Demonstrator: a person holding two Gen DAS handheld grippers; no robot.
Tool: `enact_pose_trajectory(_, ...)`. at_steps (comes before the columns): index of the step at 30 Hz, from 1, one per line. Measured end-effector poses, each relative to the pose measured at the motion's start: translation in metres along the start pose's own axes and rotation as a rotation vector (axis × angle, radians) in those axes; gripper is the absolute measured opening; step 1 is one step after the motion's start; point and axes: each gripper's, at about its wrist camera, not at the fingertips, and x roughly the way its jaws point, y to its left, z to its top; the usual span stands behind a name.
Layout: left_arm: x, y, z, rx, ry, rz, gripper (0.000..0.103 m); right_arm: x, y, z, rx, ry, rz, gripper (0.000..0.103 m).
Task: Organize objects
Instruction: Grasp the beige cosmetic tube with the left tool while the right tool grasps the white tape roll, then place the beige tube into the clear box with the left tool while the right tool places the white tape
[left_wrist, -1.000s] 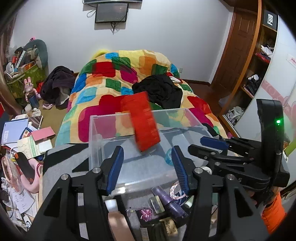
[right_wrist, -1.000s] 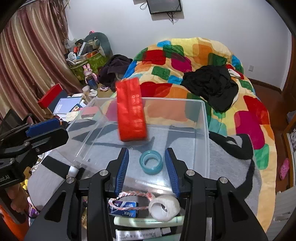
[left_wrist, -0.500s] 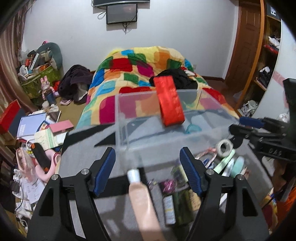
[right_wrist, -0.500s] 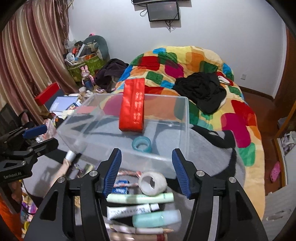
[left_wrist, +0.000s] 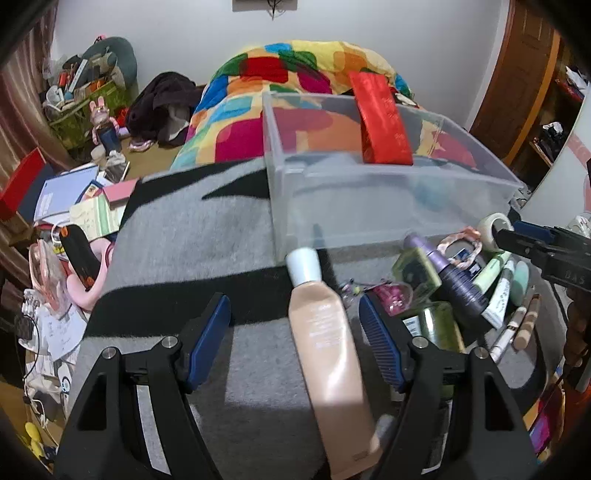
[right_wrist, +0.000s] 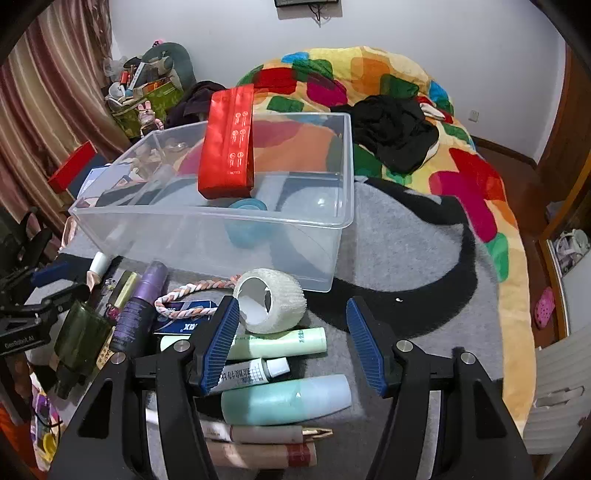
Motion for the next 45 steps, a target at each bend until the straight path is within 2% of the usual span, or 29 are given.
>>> enact_pose_trajectory(3,0.007,0.002,-0.001,-0.006,0.005,0.005,0.071,0.004,0.002,0.0,0.003,0.003,0.019,0.057)
enact_pose_trajectory(5,0.01,0.002,0.001,-0.014,0.008,-0.022,0.067,0.005,0.004,0.0,0.001,0.005,0.02,0.056)
enact_pose_trajectory(8,0.012,0.001,0.004,-0.019,0.003,-0.049,0.057,0.008,0.006,0.0,-0.002,0.011,0.026,0.047)
enact_pose_trajectory(10,0.013,0.002,0.004,-0.03,0.004,-0.068,0.044,0.01,0.008,-0.002,-0.003,0.018,0.038,0.039)
enact_pose_trajectory(13,0.014,0.008,0.003,-0.056,0.016,-0.078,0.034,0.009,0.009,-0.003,-0.007,0.012,0.045,0.038)
enact_pose_trajectory(17,0.014,0.01,0.006,-0.068,0.024,-0.07,0.034,0.006,0.011,-0.005,-0.012,-0.006,0.042,0.037)
enact_pose_trajectory(22,0.013,0.003,0.004,-0.033,0.01,-0.033,0.032,-0.001,0.012,-0.007,-0.003,-0.023,0.051,0.037)
enact_pose_trajectory(30,-0.01,0.005,-0.01,-0.06,-0.033,-0.064,0.032,-0.024,0.016,-0.009,-0.011,-0.073,0.06,0.037)
enact_pose_trajectory(45,-0.076,0.012,0.016,-0.134,-0.255,-0.118,0.032,-0.06,0.029,0.012,-0.009,-0.194,0.097,0.037)
